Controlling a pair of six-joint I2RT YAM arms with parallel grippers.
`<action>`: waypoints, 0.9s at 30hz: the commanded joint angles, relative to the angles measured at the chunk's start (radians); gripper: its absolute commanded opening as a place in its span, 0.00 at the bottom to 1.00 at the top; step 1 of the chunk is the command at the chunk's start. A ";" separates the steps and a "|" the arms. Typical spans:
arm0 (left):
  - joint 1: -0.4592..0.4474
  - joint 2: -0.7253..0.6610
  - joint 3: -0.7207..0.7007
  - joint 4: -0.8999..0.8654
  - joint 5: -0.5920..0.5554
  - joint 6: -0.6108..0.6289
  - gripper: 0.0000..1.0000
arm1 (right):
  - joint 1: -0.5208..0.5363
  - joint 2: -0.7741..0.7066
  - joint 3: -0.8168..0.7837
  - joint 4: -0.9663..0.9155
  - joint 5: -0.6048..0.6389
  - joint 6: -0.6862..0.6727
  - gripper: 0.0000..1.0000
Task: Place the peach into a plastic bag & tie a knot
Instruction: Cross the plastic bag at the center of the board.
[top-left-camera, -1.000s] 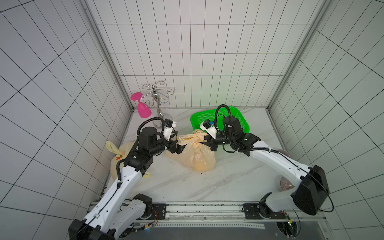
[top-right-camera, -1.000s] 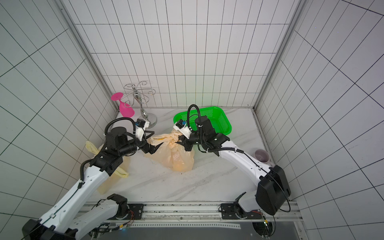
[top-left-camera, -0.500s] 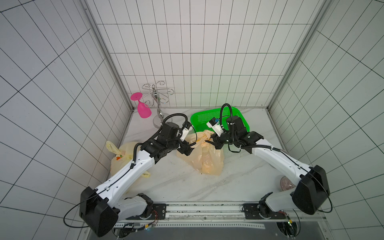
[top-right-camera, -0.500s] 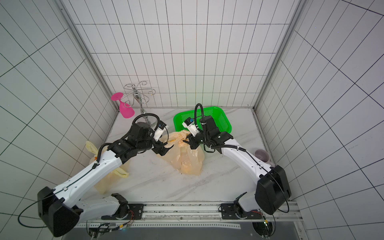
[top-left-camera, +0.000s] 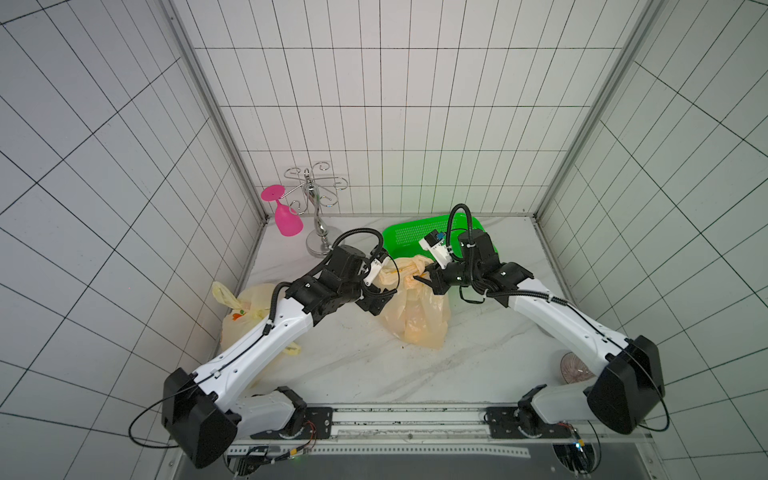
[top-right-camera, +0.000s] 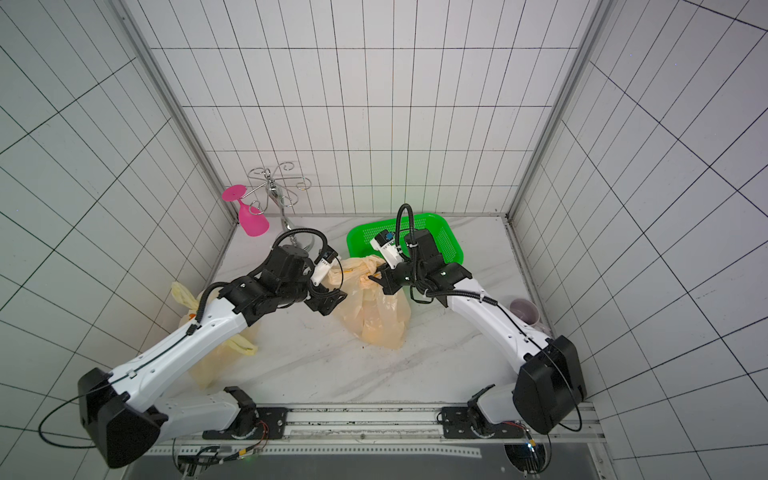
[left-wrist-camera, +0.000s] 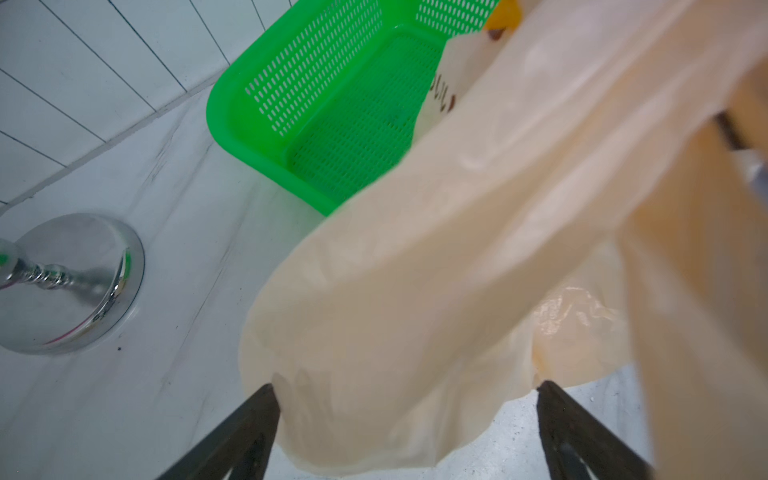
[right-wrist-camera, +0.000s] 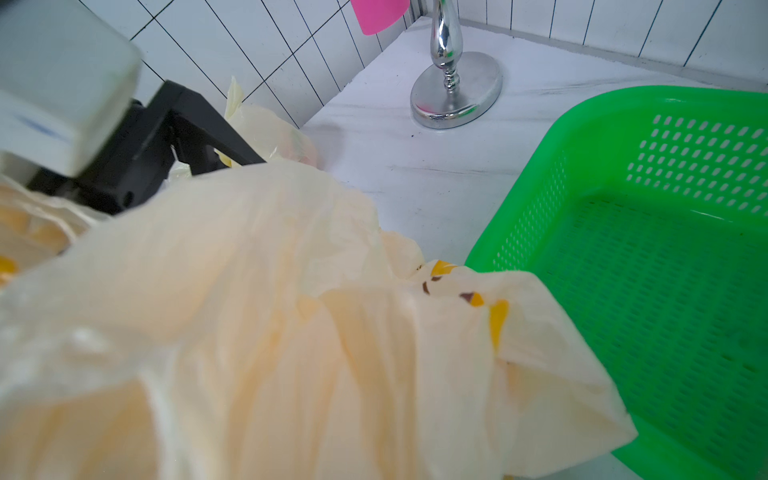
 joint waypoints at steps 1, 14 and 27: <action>0.105 -0.148 -0.011 0.086 0.228 -0.023 0.98 | -0.050 -0.013 -0.015 -0.067 -0.020 -0.077 0.00; 0.214 -0.203 -0.228 0.329 0.344 0.054 0.91 | -0.052 0.001 0.035 -0.143 -0.253 -0.107 0.00; 0.140 -0.044 -0.314 0.590 0.530 -0.048 0.77 | -0.032 0.036 0.045 -0.171 -0.187 -0.142 0.00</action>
